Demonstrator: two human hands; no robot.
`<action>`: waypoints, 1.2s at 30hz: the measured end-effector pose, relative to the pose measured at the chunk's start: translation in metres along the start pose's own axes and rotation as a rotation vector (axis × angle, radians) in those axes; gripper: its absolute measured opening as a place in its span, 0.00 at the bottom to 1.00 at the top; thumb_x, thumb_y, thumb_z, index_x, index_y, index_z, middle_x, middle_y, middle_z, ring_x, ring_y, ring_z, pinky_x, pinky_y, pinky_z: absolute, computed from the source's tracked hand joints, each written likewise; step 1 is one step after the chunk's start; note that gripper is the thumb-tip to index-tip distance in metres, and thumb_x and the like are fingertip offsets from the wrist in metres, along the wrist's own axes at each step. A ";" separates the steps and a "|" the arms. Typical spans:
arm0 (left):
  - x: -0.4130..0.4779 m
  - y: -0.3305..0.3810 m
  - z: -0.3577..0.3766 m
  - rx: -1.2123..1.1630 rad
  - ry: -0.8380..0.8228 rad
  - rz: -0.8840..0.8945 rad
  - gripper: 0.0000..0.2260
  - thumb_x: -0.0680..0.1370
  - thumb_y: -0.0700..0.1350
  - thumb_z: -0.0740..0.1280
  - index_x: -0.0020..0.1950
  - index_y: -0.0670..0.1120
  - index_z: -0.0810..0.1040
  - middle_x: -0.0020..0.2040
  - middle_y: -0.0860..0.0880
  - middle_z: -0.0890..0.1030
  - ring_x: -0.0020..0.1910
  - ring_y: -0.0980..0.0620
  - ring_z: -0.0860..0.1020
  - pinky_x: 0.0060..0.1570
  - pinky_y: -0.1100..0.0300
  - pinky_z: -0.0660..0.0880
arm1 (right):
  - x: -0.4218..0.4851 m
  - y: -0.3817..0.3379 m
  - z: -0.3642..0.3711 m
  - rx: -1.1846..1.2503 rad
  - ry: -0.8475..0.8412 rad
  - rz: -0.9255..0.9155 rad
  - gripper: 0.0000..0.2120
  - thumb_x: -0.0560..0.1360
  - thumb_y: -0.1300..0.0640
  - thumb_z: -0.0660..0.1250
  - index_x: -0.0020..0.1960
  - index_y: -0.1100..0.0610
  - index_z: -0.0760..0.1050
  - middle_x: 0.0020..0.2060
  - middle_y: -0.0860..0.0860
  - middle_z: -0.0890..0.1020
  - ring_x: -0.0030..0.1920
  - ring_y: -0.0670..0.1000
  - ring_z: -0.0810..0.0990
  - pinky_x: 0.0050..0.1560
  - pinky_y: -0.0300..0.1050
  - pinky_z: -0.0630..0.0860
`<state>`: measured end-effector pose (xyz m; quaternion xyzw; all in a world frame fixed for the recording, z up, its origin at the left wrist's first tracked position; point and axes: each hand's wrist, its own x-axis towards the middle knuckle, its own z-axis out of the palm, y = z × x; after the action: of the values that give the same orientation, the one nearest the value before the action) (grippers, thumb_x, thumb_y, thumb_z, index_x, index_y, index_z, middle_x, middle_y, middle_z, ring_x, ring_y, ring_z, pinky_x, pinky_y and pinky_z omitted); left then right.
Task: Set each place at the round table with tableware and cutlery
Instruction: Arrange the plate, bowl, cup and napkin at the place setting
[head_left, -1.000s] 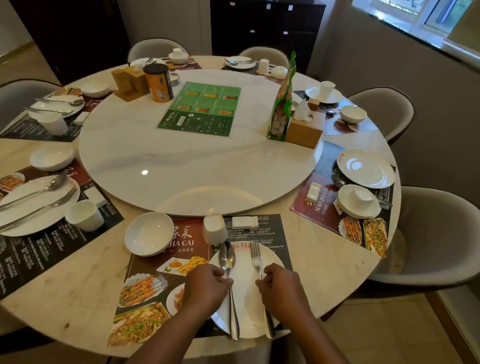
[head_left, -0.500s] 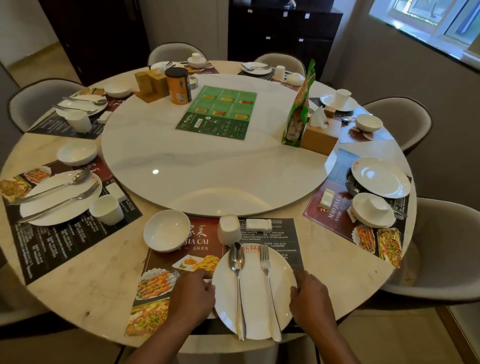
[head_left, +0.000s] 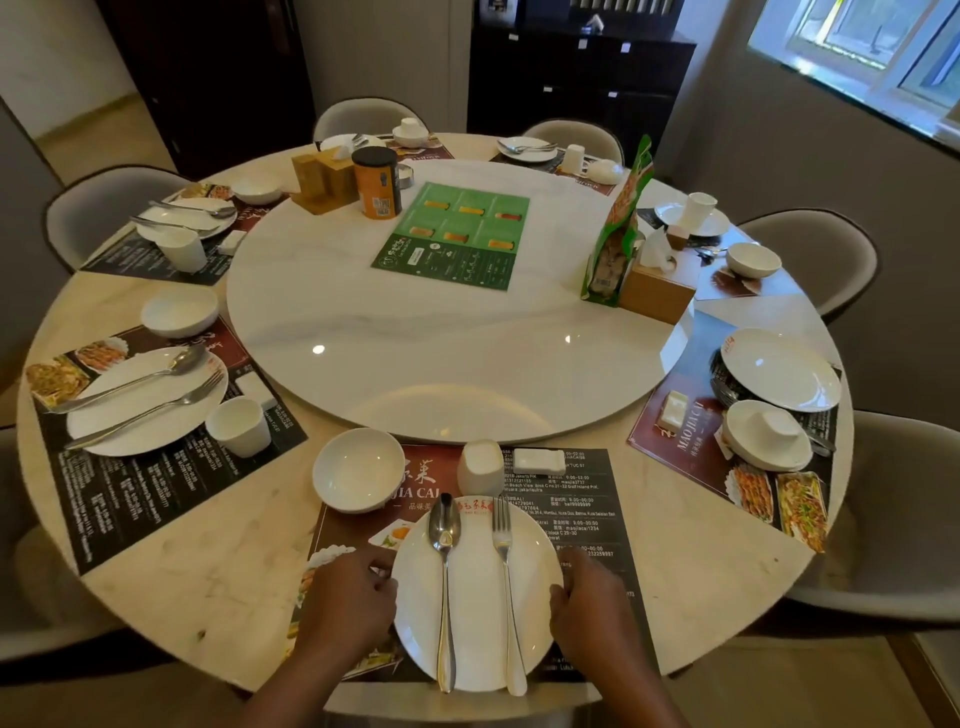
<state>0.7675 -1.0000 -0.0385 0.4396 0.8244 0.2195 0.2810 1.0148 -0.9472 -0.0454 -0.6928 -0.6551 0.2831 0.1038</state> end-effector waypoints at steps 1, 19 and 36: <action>0.001 -0.001 -0.001 -0.011 -0.002 0.000 0.10 0.74 0.41 0.71 0.52 0.53 0.82 0.49 0.54 0.84 0.41 0.58 0.78 0.36 0.68 0.69 | 0.001 -0.003 -0.001 -0.020 -0.002 -0.005 0.15 0.77 0.56 0.68 0.62 0.49 0.74 0.54 0.46 0.80 0.52 0.46 0.77 0.51 0.40 0.76; 0.036 0.041 -0.013 -0.034 0.107 0.162 0.12 0.75 0.46 0.70 0.58 0.50 0.80 0.48 0.54 0.83 0.45 0.56 0.80 0.44 0.64 0.74 | 0.103 -0.119 0.007 -0.220 -0.097 -0.184 0.32 0.74 0.47 0.71 0.74 0.47 0.63 0.62 0.54 0.76 0.62 0.57 0.76 0.56 0.51 0.78; 0.058 0.112 0.004 -0.548 -0.146 -0.016 0.07 0.79 0.48 0.66 0.44 0.51 0.83 0.45 0.49 0.85 0.47 0.48 0.82 0.51 0.48 0.79 | 0.076 -0.075 -0.053 0.325 -0.096 -0.251 0.30 0.67 0.46 0.79 0.64 0.39 0.69 0.57 0.45 0.79 0.49 0.44 0.83 0.47 0.42 0.83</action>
<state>0.8106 -0.8922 0.0107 0.3554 0.7154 0.3995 0.4498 0.9775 -0.8531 0.0174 -0.5655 -0.6862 0.4025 0.2176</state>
